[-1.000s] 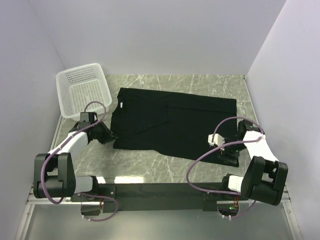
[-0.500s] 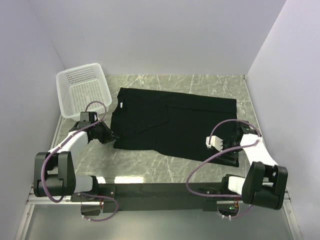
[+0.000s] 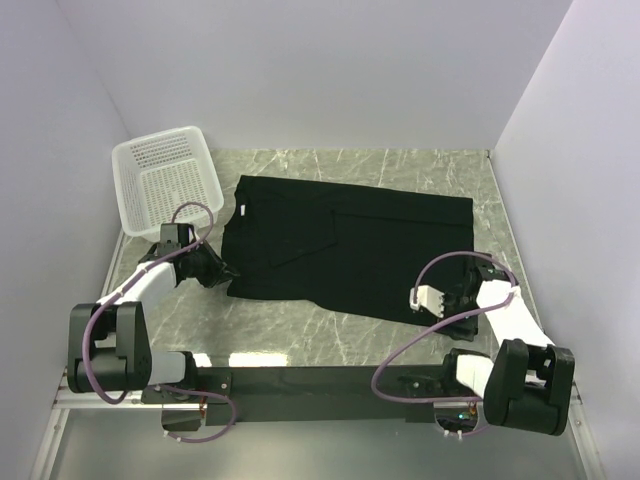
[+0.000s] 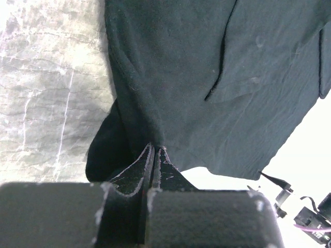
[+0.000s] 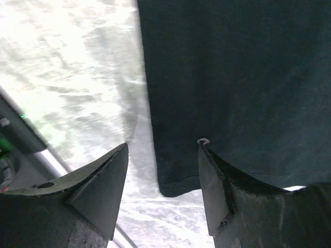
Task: Fold and stack the t-shirts
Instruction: Fold the T-shirt at the center of the board.
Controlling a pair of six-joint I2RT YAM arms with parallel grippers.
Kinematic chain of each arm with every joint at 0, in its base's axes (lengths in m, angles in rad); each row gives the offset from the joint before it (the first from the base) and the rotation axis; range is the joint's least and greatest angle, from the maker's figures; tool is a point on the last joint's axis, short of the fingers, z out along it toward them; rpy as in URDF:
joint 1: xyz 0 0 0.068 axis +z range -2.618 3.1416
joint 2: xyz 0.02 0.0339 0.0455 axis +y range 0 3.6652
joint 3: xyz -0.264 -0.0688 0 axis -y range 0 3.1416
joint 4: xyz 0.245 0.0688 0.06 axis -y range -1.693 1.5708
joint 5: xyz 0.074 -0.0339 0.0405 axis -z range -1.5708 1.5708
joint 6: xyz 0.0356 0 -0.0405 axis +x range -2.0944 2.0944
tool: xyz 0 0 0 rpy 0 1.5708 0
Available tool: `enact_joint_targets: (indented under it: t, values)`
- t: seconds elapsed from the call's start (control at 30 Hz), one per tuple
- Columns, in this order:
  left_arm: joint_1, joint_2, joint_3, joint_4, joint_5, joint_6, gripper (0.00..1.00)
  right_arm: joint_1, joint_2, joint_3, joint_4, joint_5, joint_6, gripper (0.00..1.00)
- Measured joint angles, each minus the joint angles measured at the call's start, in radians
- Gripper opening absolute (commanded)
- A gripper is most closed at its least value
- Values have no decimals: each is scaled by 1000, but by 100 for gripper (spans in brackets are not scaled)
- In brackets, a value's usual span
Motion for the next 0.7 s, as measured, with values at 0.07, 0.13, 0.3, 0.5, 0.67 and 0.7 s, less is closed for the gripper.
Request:
enact_joint_targets:
  t: [0.07, 0.13, 0.3, 0.5, 0.67, 0.7]
  values:
    - [1, 7, 0, 4, 6, 0, 1, 13, 0, -14, 36, 19, 20, 63]
    - [2, 14, 0, 6, 7, 3, 1, 32, 3, -24, 71, 39, 49, 62]
    - [6, 21, 0, 5, 7, 13, 1, 69, 5, -32, 94, 85, 125, 53]
    - [10, 21, 0, 4, 8, 19, 1, 77, 0, -36, 109, 103, 157, 3]
    - [16, 18, 0, -4, 9, 19, 1, 76, -27, -31, 111, 65, 163, 0]
    - [17, 16, 1, -9, 9, 20, 1, 76, -39, -24, 109, 51, 163, 0]
